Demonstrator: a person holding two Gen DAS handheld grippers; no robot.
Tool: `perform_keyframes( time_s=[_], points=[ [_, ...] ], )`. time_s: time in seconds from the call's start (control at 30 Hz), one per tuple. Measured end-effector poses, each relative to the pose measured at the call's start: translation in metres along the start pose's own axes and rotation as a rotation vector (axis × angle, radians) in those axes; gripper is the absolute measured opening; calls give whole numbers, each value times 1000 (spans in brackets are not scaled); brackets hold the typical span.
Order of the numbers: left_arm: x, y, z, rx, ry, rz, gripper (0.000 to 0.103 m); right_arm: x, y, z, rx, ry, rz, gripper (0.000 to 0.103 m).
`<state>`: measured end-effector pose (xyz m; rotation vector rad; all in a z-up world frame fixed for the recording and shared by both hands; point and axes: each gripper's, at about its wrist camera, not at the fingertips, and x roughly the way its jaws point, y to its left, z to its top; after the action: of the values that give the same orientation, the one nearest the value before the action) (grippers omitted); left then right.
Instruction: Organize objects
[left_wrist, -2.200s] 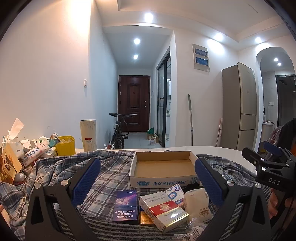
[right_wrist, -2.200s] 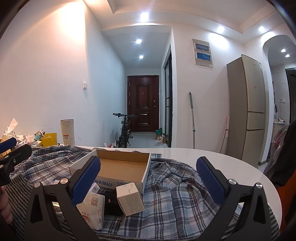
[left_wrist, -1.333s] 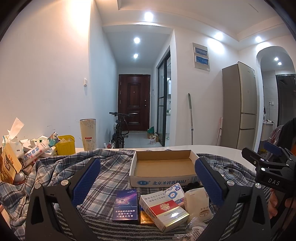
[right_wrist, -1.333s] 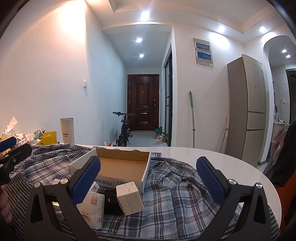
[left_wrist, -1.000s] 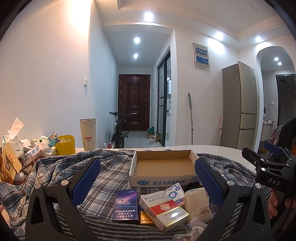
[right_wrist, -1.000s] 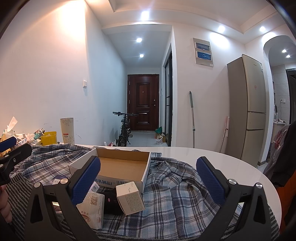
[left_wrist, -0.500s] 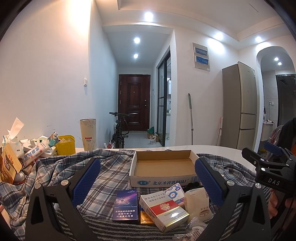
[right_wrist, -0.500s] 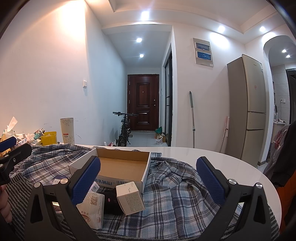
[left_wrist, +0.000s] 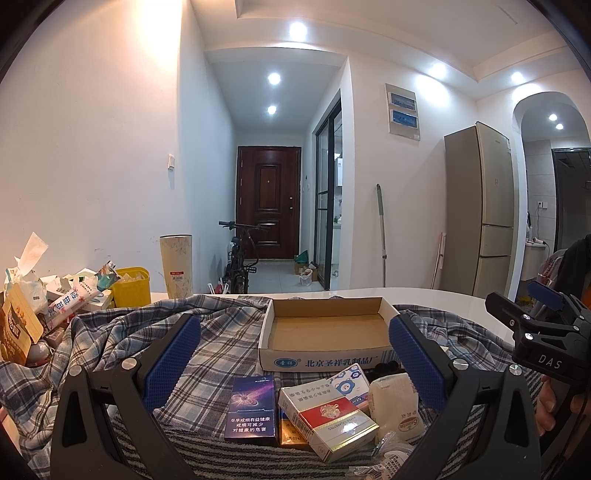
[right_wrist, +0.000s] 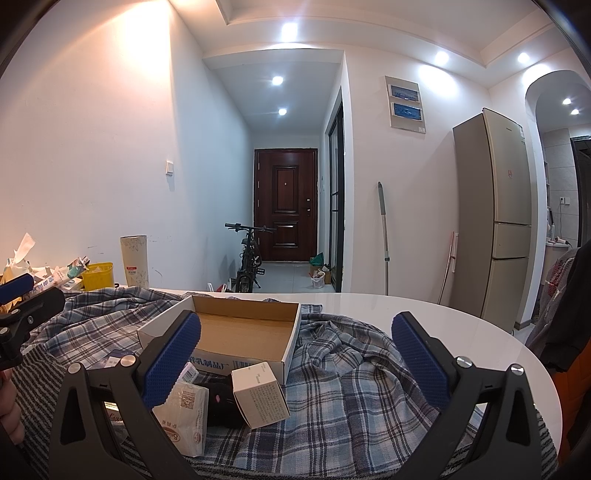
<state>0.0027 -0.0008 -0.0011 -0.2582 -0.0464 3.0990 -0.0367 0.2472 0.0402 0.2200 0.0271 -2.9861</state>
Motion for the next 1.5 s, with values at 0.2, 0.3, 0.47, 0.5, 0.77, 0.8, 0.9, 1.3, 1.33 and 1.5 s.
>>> perform_keyframes(
  time_s=[0.2, 0.3, 0.47, 0.5, 0.77, 0.8, 0.9, 1.3, 1.33, 1.5],
  points=[
    [2, 0, -2, -4, 11, 2, 103, 0, -1, 0, 3, -7, 0, 103],
    [3, 1, -1, -1, 13, 2, 103, -1, -1, 0, 4, -11, -2, 103],
    [-4, 2, 6, -13, 16, -5, 103, -6, -2, 1, 4, -34, -14, 103],
    [-7, 4, 8, -37, 31, -27, 103, -9, -2, 3, 5, -45, -28, 103],
    [-36, -3, 6, -61, 215, -40, 103, -57, -15, 28, 80, -57, 11, 103],
    [-37, -7, 1, -47, 249, -23, 103, -63, -16, 30, 80, -62, 7, 103],
    [-36, -16, -18, -42, 342, -1, 103, -75, -18, 32, 69, -77, -17, 103],
    [-10, -50, -49, -26, 536, -42, 96, -61, -12, 18, 25, -23, -20, 103],
    [-6, -52, -49, -17, 548, -40, 91, -60, -12, 16, 27, -16, -19, 103],
    [12, -54, -57, -2, 619, -76, 62, -53, -16, 11, 35, 10, -13, 103]
  ],
)
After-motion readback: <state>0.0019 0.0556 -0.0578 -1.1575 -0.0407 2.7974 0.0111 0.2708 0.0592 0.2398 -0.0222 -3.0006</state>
